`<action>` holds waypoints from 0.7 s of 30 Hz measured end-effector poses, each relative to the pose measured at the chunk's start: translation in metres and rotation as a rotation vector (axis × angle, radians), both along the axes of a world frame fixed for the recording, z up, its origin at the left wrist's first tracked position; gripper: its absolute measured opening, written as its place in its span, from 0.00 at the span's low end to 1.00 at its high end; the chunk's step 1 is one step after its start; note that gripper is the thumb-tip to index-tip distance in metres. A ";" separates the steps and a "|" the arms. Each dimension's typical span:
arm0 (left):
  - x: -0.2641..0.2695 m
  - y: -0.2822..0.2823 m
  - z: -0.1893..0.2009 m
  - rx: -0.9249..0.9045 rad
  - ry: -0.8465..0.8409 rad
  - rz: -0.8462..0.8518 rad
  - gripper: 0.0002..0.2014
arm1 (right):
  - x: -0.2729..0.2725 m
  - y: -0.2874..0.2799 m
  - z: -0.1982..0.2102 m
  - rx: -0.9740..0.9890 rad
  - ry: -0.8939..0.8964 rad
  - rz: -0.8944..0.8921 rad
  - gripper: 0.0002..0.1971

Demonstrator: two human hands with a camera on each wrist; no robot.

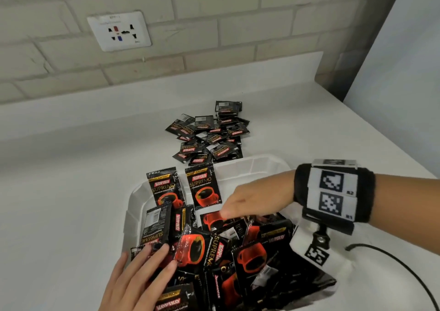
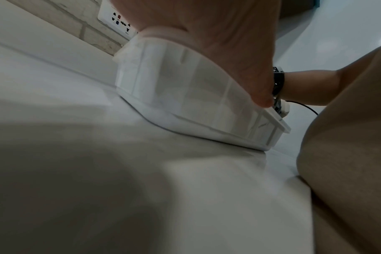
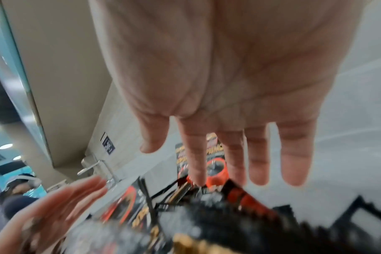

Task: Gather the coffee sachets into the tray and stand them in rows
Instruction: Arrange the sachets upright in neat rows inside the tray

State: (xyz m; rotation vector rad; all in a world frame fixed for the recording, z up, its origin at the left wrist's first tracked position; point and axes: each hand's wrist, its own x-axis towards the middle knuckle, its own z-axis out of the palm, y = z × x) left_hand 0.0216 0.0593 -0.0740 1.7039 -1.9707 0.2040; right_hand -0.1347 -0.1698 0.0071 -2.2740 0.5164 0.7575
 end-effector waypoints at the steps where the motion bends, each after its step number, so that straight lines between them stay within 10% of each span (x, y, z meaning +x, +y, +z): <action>1: 0.000 0.000 0.001 0.003 0.008 -0.010 0.22 | -0.004 -0.004 0.004 0.001 -0.052 -0.037 0.23; 11: 0.069 -0.028 0.087 0.048 0.180 0.061 0.29 | -0.048 -0.061 0.047 -0.036 -0.104 -0.310 0.22; 17: 0.075 -0.103 0.138 0.106 -0.119 0.034 0.25 | -0.041 -0.121 0.050 -0.115 -0.094 -0.510 0.21; 21: 0.077 -0.164 0.132 0.427 0.182 0.214 0.19 | -0.027 -0.147 0.037 -0.165 -0.065 -0.597 0.26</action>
